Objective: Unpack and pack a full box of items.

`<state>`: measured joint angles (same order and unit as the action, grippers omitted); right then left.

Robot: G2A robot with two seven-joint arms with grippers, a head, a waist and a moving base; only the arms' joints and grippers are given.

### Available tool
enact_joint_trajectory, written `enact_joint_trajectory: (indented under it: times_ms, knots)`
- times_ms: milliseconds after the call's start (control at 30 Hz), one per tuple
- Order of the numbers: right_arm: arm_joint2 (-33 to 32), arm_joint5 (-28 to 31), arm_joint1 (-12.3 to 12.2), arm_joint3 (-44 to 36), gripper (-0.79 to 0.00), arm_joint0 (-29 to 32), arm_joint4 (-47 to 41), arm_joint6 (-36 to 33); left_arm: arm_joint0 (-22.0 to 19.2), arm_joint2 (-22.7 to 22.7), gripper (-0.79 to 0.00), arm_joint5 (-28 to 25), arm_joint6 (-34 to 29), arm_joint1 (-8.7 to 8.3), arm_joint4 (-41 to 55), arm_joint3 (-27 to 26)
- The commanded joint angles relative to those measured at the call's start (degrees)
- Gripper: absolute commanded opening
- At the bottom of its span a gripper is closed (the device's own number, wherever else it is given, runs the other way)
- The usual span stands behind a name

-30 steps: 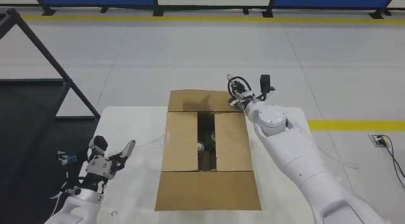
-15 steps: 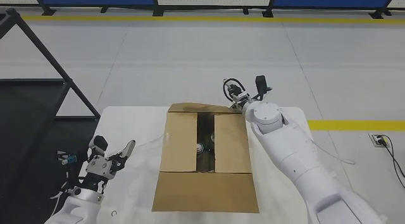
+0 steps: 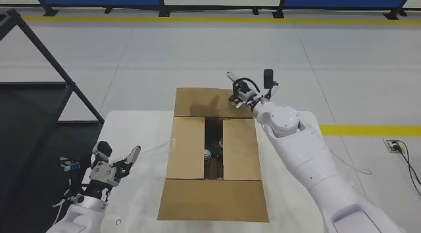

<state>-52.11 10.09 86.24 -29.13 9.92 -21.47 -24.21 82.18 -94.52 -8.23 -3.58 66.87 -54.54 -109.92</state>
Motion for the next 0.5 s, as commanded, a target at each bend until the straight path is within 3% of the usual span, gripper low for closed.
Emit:
enact_joint_trajectory:
  times_ms: [0,167,400,467]
  knots:
    - [-0.74,1.42,-0.75,-3.03,0.0,1.34,0.65,-4.1,0.08,0.02,0.0,-0.03,0.07,0.01,0.14,-0.05]
    - [-2.21,0.98,-2.72,-12.81,0.0,5.93,4.04,-11.8,0.61,-1.32,0.0,-1.76,0.7,-0.08,0.51,0.23]
    - [-5.35,-7.64,-5.68,-27.94,0.0,12.63,9.98,-19.05,2.29,-5.63,0.0,-7.29,0.82,-0.55,1.95,1.64]
    - [-5.35,-7.64,-5.68,-27.94,0.0,12.63,9.98,-19.05,2.99,-7.16,0.0,-10.02,0.27,-0.83,1.25,1.98]
